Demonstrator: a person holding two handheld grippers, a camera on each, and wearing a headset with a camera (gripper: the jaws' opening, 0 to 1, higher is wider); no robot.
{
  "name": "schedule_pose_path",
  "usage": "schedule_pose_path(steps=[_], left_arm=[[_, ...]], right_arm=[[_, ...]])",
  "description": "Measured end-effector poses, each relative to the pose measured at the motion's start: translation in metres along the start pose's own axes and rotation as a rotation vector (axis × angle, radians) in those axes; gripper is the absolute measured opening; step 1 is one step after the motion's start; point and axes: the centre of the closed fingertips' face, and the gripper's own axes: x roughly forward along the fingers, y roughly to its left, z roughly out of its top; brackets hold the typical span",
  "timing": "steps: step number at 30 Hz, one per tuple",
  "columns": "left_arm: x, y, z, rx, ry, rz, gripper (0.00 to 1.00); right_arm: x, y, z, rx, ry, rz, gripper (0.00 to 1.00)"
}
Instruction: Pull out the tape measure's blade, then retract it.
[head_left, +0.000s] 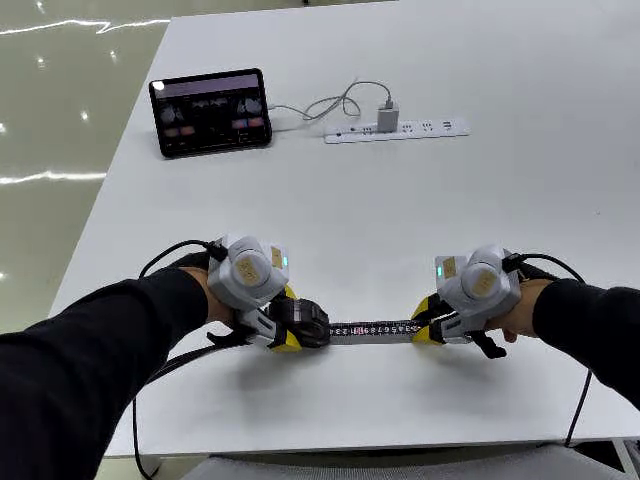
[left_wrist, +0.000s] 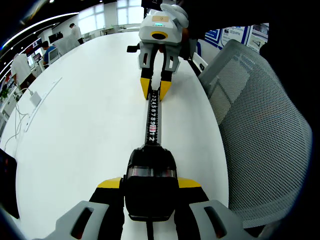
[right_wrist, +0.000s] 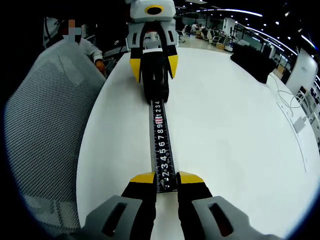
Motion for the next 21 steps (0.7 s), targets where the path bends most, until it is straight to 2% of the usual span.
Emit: schedule_pose_path(steps=[21], left_arm=[[0.000,0.000,0.000,-0.001,0.001,-0.001,0.35]], right_arm=[[-0.009,0.000,-0.011,0.009,0.013,-0.005,0.11]])
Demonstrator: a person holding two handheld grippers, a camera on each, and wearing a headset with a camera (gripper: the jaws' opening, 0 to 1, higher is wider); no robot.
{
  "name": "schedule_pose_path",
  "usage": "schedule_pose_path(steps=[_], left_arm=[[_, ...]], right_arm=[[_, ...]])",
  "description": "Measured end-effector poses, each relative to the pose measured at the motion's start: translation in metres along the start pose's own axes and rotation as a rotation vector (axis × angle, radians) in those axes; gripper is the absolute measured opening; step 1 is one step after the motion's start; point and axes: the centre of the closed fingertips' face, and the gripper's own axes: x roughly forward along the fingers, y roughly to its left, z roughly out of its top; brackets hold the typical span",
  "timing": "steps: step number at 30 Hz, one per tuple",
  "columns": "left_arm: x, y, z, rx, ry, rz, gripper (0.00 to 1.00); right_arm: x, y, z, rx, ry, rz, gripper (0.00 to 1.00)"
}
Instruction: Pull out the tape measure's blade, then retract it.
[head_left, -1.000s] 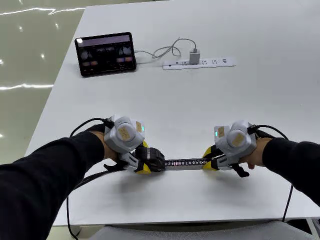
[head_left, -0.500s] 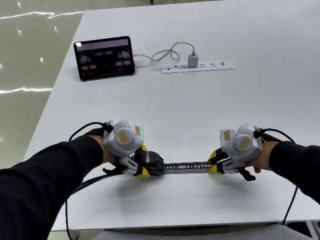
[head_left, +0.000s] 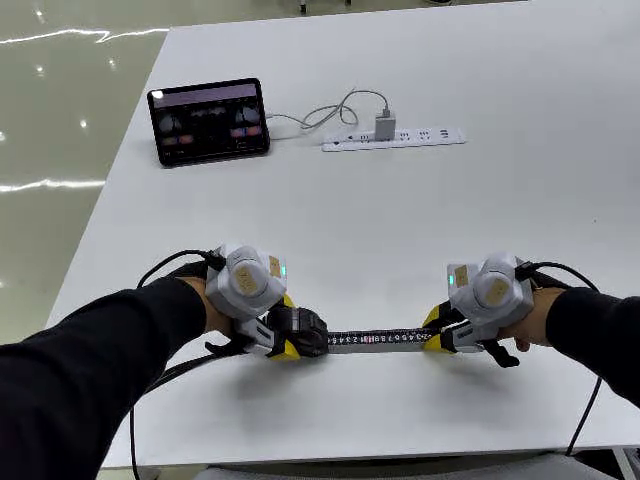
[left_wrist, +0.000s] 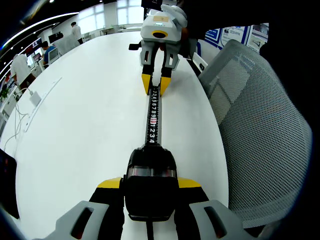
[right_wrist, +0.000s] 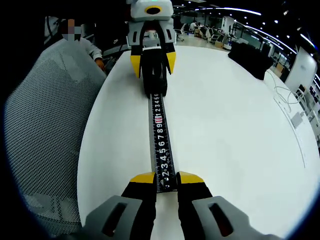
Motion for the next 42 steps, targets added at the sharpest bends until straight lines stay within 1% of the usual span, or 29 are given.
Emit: schedule_pose_path(steps=[42], left_arm=[[0.000,0.000,0.000,0.001,0.003,0.005,0.35]], right_arm=[[-0.014,-0.002,-0.020,0.026,0.008,-0.004,0.11]])
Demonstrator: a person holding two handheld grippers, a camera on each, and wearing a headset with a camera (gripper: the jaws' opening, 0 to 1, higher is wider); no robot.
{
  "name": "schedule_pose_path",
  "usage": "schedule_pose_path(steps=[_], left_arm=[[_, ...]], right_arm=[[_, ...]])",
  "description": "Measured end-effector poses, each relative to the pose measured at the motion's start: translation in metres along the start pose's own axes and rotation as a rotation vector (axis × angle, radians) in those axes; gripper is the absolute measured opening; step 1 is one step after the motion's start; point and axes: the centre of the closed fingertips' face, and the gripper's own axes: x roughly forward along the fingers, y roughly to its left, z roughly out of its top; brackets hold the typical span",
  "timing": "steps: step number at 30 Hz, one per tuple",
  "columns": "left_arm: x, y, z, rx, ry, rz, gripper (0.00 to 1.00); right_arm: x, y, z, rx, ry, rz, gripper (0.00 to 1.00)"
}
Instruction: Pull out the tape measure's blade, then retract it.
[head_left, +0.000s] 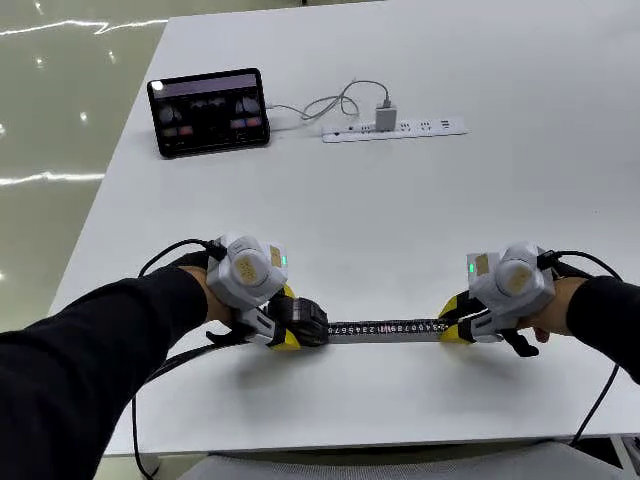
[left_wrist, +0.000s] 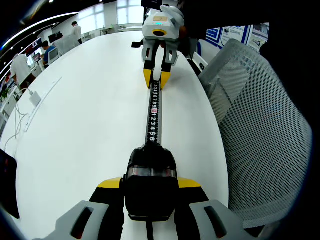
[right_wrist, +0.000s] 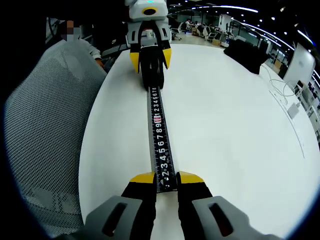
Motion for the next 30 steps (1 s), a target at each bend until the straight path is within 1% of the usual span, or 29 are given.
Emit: schedule_pose_path(steps=[16,30], left_arm=[[0.000,0.000,0.000,-0.007,-0.006,0.004,0.35],[0.000,0.000,0.000,-0.010,-0.004,0.007,0.35]], right_arm=[[-0.008,-0.001,-0.010,0.007,0.013,-0.007,0.11],[-0.019,-0.002,-0.019,0.004,0.029,-0.018,0.11]])
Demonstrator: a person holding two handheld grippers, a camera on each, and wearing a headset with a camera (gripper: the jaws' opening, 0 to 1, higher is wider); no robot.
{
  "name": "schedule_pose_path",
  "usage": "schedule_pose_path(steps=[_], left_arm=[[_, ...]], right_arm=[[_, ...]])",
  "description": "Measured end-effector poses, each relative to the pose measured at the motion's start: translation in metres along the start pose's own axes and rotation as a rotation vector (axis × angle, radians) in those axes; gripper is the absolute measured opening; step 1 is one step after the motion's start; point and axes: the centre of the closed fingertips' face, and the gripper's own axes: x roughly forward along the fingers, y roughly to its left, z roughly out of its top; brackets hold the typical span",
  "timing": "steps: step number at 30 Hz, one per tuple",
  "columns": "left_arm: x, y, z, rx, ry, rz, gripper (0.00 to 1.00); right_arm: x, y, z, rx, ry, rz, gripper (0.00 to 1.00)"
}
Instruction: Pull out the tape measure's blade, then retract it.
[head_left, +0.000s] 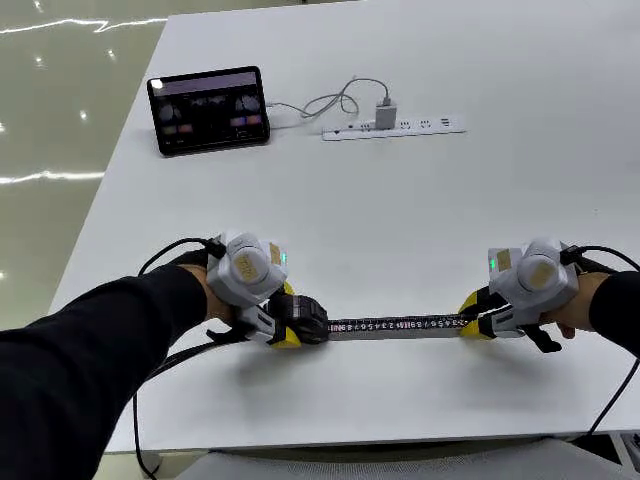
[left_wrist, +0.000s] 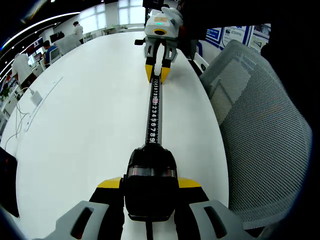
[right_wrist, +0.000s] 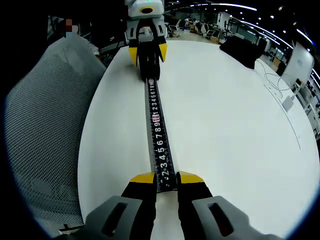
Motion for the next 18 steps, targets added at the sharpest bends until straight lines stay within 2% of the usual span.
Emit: schedule_pose_path(steps=[18], left_arm=[[0.000,0.000,0.000,0.005,0.002,-0.002,0.34]], right_arm=[[-0.010,-0.003,-0.013,0.013,0.014,-0.010,0.11]])
